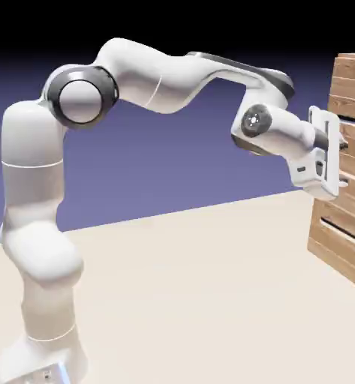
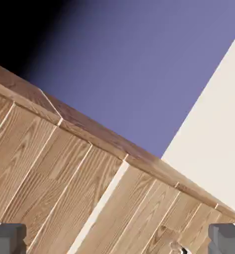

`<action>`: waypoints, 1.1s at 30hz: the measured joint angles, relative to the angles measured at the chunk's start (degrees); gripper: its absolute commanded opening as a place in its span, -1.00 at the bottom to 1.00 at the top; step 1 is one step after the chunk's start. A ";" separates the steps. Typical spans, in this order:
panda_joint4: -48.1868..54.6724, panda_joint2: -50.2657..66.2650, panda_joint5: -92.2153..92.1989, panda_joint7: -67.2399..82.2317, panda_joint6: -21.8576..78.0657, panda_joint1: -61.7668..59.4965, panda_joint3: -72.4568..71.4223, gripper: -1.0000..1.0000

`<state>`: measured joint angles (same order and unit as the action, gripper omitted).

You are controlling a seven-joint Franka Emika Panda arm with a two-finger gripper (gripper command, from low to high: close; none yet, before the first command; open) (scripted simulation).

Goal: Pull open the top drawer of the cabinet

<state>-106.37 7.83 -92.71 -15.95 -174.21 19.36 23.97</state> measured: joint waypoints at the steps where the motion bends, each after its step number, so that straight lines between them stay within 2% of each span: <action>1: 1.47 1.09 -2.49 0.71 -0.01 0.49 0.64 0.00; 29: 42.58 31.56 -72.26 20.66 -0.16 14.51 18.68 0.00; 33: 46.78 35.30 -65.79 11.28 -0.96 13.65 19.80 0.00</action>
<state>-59.59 43.13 -158.49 -4.67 -175.17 33.01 43.77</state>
